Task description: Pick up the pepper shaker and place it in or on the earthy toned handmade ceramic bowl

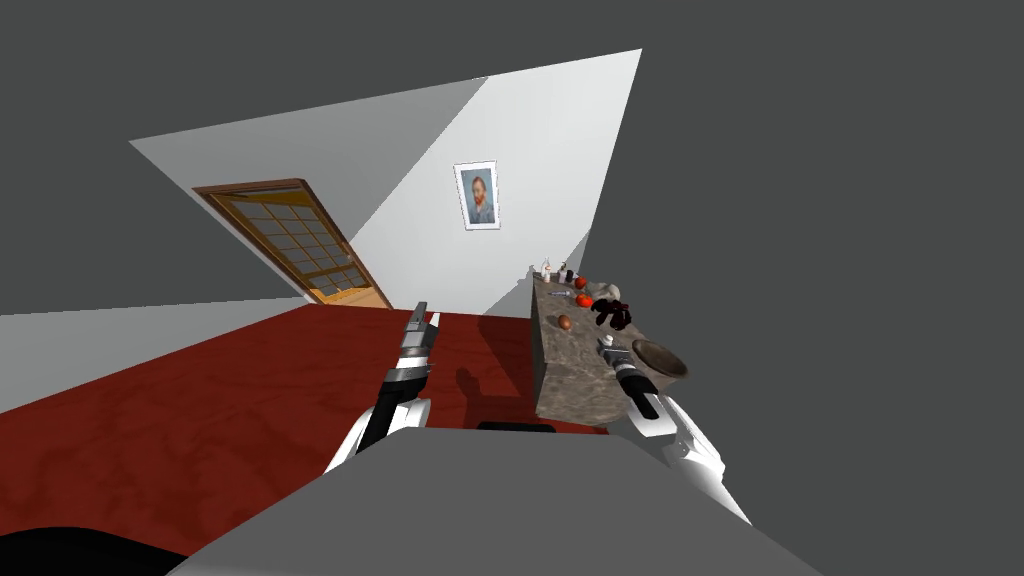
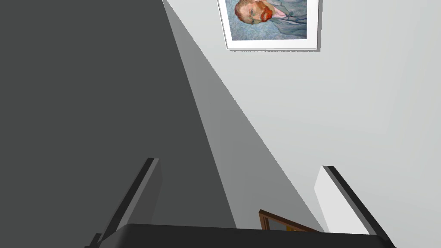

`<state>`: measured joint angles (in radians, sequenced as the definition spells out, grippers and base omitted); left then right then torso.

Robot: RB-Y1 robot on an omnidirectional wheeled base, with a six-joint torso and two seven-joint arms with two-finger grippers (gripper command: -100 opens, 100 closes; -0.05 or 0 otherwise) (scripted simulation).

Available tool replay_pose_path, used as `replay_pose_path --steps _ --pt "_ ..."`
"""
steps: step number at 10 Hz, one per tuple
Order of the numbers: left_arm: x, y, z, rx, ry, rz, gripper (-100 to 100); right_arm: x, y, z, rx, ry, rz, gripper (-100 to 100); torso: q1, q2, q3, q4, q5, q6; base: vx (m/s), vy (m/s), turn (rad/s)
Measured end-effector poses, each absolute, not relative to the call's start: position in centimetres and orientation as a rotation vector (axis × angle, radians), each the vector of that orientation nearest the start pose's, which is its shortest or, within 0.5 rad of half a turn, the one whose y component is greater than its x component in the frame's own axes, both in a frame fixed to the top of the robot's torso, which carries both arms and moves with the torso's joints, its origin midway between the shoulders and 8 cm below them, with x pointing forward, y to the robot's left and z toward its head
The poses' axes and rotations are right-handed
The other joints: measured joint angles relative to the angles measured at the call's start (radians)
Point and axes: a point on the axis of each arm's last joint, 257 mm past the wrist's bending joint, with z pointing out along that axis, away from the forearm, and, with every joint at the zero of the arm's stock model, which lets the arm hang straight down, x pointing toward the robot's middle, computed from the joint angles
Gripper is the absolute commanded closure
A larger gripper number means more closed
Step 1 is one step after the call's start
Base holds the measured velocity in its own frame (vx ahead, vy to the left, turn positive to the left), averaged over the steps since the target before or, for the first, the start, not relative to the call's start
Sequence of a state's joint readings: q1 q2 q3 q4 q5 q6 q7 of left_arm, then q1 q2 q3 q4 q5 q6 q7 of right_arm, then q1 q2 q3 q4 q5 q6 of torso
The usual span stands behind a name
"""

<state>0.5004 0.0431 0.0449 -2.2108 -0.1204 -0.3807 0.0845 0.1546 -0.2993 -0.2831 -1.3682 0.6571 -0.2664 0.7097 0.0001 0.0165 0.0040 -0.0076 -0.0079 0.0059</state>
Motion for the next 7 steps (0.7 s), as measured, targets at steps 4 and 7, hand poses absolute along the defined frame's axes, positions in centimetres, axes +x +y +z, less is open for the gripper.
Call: replay_pose_path --steps 4,7 --pt "37.4 29.0 -3.2 -0.740 0.815 -1.202 0 45.6 -50.1 -28.2 0.087 1.690 -0.279 100 -0.004 -0.002 -0.001 0.000 0.000 0.001 -0.144 0.030 0.020" --pt "37.3 29.0 -3.2 -0.740 0.815 -1.202 0 45.6 -53.2 -26.0 0.109 1.688 -0.337 100 -0.008 -0.006 -0.003 0.000 0.000 0.001 -0.092 -0.022 0.039"
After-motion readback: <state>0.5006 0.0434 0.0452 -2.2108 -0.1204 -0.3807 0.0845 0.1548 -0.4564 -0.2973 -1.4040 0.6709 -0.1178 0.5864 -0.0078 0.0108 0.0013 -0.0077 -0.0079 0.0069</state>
